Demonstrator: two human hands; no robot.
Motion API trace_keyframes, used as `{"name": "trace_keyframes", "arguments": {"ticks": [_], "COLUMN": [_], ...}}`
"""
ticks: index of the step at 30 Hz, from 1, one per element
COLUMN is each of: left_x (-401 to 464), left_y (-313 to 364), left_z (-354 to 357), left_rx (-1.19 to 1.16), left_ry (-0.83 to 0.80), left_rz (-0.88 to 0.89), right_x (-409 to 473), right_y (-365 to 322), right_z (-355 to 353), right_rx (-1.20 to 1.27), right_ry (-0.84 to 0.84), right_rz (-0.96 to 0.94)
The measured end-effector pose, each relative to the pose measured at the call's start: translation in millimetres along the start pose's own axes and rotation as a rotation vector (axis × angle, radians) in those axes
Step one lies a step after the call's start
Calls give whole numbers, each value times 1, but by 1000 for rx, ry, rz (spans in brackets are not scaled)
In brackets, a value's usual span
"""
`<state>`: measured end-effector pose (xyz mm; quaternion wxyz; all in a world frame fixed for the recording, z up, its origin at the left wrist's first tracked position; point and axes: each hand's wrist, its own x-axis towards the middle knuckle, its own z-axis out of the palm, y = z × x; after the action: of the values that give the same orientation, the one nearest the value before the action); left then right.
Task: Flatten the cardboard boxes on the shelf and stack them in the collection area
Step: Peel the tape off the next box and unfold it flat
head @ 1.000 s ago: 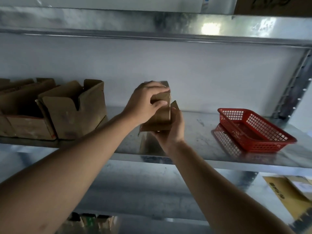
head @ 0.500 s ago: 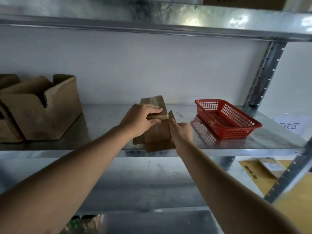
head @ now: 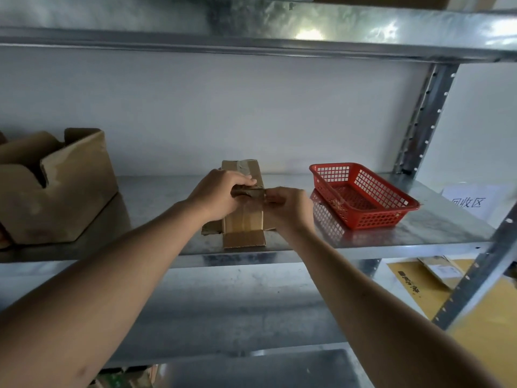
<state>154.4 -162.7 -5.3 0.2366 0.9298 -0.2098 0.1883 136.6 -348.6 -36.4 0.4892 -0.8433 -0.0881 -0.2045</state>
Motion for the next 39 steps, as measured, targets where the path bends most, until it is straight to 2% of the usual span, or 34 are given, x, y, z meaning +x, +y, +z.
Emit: {"name": "trace_keyframes", "arguments": {"ticks": [6,11,14,20,24,32,39], "left_x": [4,1,-2,-3,-2,5,10], "left_y": [-4,-2,1,6,4,3,13], "left_z": [-3,1,6,8,6,8,18], "left_rx": [-33,-62,-78,-77,-41,28,143], "left_ry": [7,39,74,95,76,28,87], "left_rz": [7,16,-6,-25,-3,23,45], "right_x": [8,17,19,19,24,27,28], "right_y": [9,16,20,27,26,15,12], "right_z": [-4,-8,-9,-5,-7,-27,-34], "right_rx": [-204,-260,-202,-198,-244,-462,-286], "right_ry": [79,-37,-109,-84,-124,-171,-116], "right_rz": [-200,-273,-255,-262,-290,-507,-521]}}
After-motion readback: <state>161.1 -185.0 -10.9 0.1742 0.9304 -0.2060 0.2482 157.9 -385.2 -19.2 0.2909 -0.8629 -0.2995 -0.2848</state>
